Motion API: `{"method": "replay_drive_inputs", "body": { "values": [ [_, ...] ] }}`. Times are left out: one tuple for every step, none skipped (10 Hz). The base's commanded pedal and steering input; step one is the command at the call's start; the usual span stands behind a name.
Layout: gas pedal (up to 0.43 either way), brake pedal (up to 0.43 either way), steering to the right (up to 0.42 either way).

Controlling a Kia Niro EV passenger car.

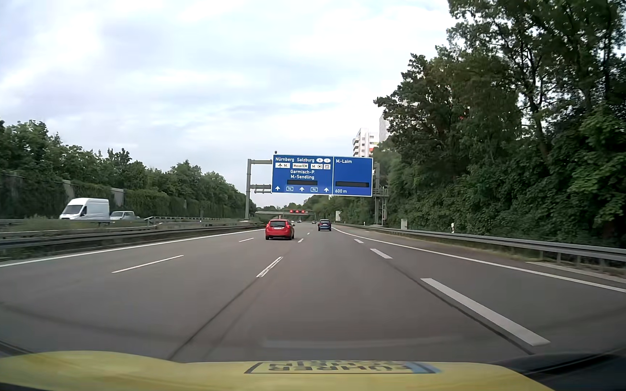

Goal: Follow the waypoints while adhering to traffic rules and regulations

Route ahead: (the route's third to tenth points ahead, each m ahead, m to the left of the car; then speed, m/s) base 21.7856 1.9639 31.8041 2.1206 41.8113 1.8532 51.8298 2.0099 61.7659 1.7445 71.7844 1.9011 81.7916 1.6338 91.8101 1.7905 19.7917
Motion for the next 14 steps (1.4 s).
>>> {"method": "replay_drive_inputs", "body": {
  "values": [
    [0.008, 0.0, 0.003],
    [0.008, 0.0, 0.003],
    [0.02, 0.0, 0.003],
    [0.02, 0.0, 0.002],
    [0.028, 0.0, 0.002],
    [0.028, 0.0, 0.003],
    [0.039, 0.0, 0.003],
    [0.039, 0.0, 0.002],
    [0.039, 0.0, 0.001],
    [0.039, 0.0, 0.001],
    [0.039, 0.0, 0.001],
    [0.039, 0.0, 0.001],
    [0.039, 0.0, 0.001],
    [0.039, 0.0, 0.001]
  ]
}}
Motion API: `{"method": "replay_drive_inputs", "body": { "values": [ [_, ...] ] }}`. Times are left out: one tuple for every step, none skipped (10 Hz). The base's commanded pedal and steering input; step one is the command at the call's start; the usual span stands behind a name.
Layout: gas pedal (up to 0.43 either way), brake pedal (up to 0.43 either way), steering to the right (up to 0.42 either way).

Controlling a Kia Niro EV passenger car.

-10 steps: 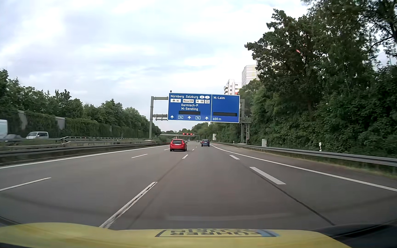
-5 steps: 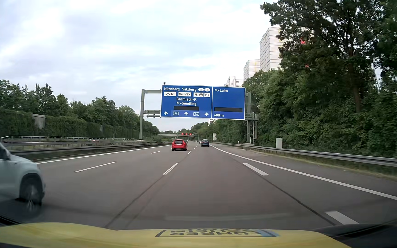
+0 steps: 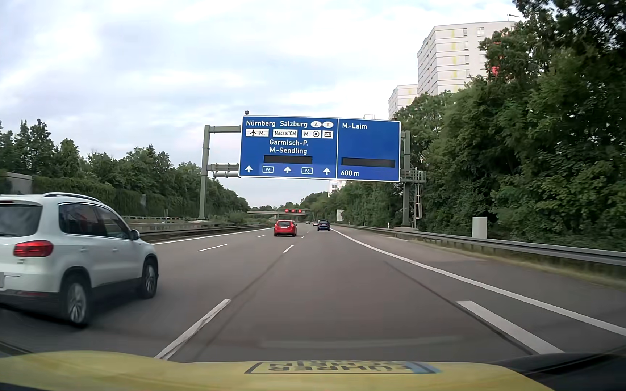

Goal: Follow the waypoints while adhering to traffic rules and regulations

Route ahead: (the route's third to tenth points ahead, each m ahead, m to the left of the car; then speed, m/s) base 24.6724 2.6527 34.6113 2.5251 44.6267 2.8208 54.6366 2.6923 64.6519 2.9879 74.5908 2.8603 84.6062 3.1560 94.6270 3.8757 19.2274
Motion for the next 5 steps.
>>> {"method": "replay_drive_inputs", "body": {
  "values": [
    [0.039, 0.0, 0.001],
    [0.039, 0.0, 0.001],
    [0.039, 0.0, 0.001],
    [0.039, 0.0, 0.001],
    [0.039, 0.0, 0.001]
  ]
}}
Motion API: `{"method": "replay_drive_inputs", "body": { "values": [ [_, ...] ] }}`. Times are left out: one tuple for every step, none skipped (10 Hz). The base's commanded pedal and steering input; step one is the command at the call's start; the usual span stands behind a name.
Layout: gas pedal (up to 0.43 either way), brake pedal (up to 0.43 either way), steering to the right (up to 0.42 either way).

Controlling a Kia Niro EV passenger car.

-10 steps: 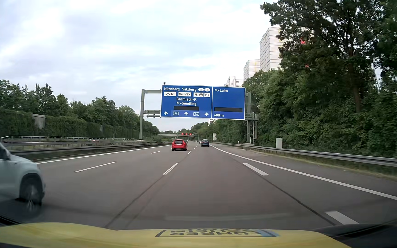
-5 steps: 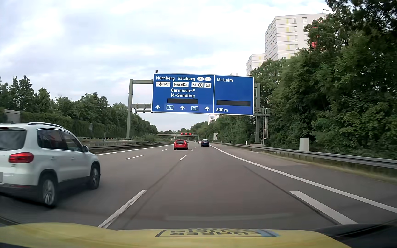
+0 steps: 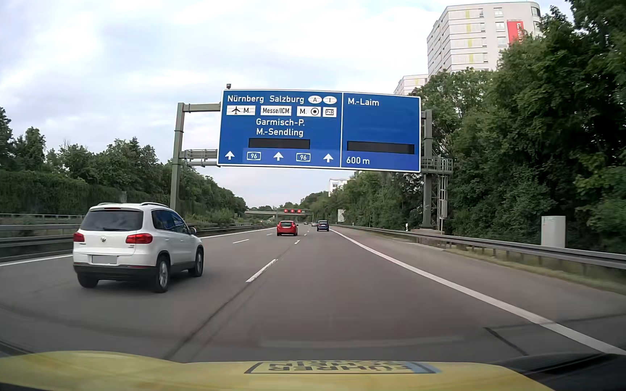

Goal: Follow the waypoints while adhering to traffic rules and regulations

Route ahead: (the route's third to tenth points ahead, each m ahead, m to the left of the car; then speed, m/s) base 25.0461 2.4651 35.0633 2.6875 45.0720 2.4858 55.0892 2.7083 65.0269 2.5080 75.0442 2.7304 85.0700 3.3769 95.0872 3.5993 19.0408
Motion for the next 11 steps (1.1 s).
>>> {"method": "replay_drive_inputs", "body": {
  "values": [
    [0.039, 0.0, 0.001],
    [0.039, 0.0, 0.001],
    [0.039, 0.0, 0.001],
    [0.039, 0.0, 0.001],
    [0.039, 0.0, 0.001],
    [0.039, 0.0, 0.001],
    [0.047, 0.0, 0.001],
    [0.047, 0.0, 0.001],
    [0.047, 0.0, 0.001],
    [0.047, 0.0, 0.001],
    [0.047, 0.0, 0.0]
  ]
}}
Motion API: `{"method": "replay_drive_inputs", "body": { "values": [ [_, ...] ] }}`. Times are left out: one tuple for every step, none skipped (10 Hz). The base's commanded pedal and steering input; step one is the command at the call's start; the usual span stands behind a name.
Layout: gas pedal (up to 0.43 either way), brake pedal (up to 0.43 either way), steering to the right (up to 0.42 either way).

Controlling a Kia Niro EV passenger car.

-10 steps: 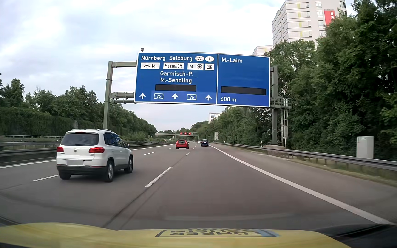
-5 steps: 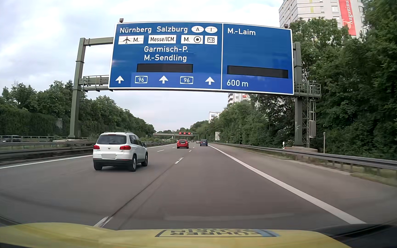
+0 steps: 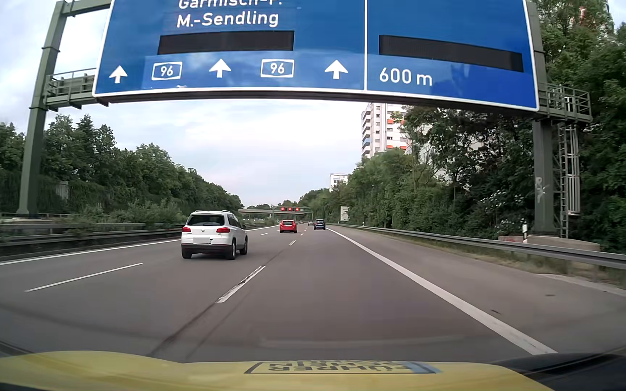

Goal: Follow the waypoints while adhering to traffic rules and regulations

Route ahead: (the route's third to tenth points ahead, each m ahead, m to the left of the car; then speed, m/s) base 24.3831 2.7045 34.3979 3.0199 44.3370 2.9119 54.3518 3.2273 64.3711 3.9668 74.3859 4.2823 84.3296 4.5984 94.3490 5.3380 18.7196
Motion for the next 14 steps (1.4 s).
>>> {"method": "replay_drive_inputs", "body": {
  "values": [
    [0.047, 0.0, 0.0],
    [0.047, 0.0, 0.0],
    [0.059, 0.0, 0.0],
    [0.059, 0.0, 0.0],
    [0.059, 0.0, -0.001],
    [0.059, 0.0, 0.0],
    [0.059, 0.0, -0.001],
    [0.059, 0.0, 0.0],
    [0.059, 0.0, -0.001],
    [0.059, 0.0, -0.001],
    [0.059, 0.0, 0.0],
    [0.059, 0.0, -0.001],
    [0.059, 0.0, 0.0],
    [0.059, 0.0, 0.0]
  ]
}}
